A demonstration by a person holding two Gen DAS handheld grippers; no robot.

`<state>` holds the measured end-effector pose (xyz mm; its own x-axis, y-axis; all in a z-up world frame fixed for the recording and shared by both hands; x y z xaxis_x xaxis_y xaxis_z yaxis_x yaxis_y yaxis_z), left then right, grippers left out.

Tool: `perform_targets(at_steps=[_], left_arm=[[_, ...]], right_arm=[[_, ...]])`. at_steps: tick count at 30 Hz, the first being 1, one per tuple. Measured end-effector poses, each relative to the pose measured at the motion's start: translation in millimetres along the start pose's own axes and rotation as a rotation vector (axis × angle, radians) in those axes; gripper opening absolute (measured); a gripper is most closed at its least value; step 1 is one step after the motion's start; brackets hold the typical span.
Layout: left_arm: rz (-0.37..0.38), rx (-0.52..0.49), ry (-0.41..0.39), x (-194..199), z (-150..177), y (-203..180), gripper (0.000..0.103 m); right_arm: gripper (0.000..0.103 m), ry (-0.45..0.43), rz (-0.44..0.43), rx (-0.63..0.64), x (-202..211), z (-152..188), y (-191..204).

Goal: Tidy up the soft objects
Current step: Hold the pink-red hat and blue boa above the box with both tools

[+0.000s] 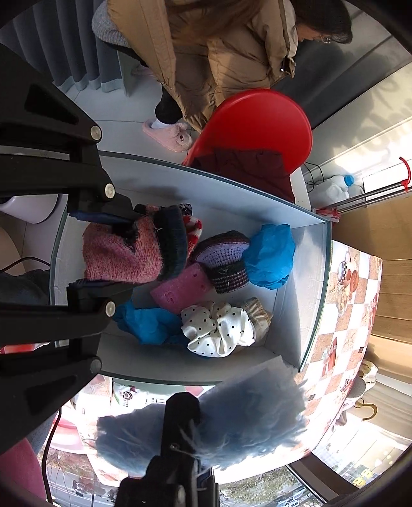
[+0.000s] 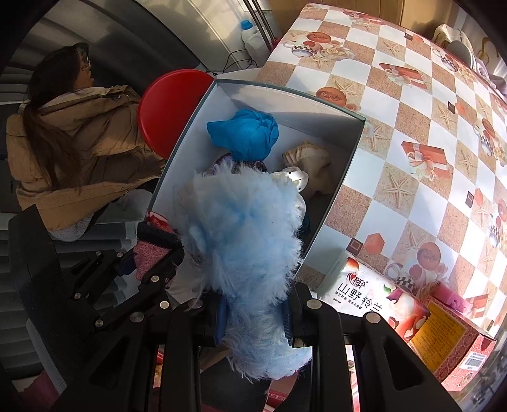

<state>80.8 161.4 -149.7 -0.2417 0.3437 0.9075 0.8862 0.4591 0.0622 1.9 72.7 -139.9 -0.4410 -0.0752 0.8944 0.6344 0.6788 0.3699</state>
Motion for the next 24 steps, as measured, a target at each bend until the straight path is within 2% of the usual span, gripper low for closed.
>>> perform_targets(at_steps=[24], left_arm=[[0.007,0.005,0.031,-10.1,-0.7,0.8,0.030]], right_arm=[[0.029,0.009,0.008,0.020,-5.2,-8.6,-0.8]])
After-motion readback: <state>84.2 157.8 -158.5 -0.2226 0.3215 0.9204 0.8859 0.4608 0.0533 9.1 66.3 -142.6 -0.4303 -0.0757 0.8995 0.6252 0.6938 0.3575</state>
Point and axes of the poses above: each gripper's, at about its wrist camera, not at the fingertips, and x roughly against the way its jaws point, y to its left, z to its underside, the point moved 7 cm from there along -x, roughly the way its jaws point, and after that the axes turned 12 degrees about -y, right-handed, at the moved point
